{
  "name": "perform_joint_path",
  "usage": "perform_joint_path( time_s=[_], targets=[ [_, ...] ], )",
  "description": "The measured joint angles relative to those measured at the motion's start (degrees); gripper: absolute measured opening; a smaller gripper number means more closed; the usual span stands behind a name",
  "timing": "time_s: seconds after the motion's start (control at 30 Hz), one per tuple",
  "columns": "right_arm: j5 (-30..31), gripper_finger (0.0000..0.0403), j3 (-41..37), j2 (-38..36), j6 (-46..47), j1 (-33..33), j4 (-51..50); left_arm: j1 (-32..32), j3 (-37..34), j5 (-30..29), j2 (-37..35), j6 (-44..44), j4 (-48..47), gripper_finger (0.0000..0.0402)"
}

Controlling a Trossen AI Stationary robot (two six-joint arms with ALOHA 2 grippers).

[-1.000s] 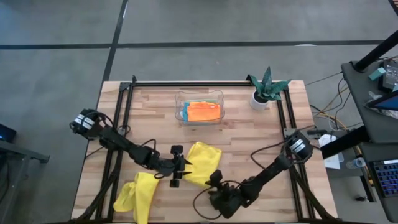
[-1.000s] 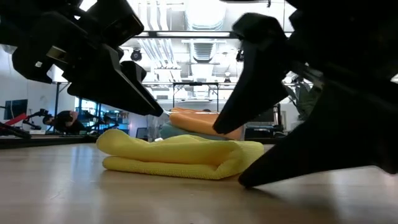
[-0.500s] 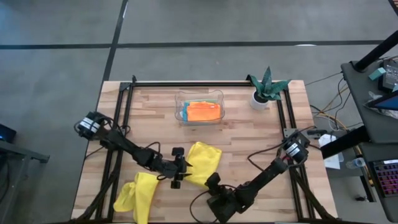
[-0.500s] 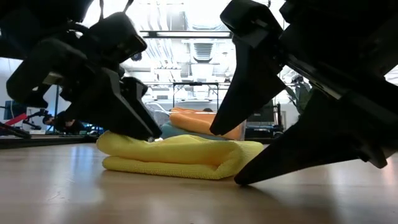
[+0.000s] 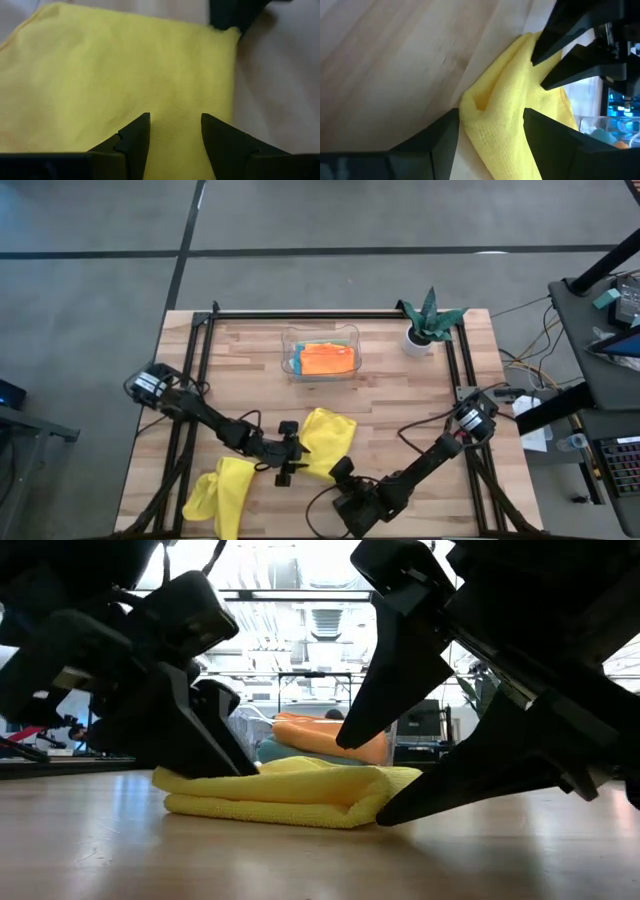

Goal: Fold microfiber towels
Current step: Fold the top yellow towel

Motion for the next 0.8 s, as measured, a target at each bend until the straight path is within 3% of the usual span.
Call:
perform_joint_path(
  time_s=[0.5, 0.8],
  targets=[
    [2.9, 0.0211, -0.1, -0.2, -3.0, -0.8, -0.8, 0.0, 3.6, 5.3, 3.1, 0.3, 2.8, 0.0162],
    [0.3, 0.0188, -0.3, -0.2, -1.6, -1.3, 0.3, 0.0, 3.4, 5.4, 3.1, 0.5, 2.8, 0.0162]
  ],
)
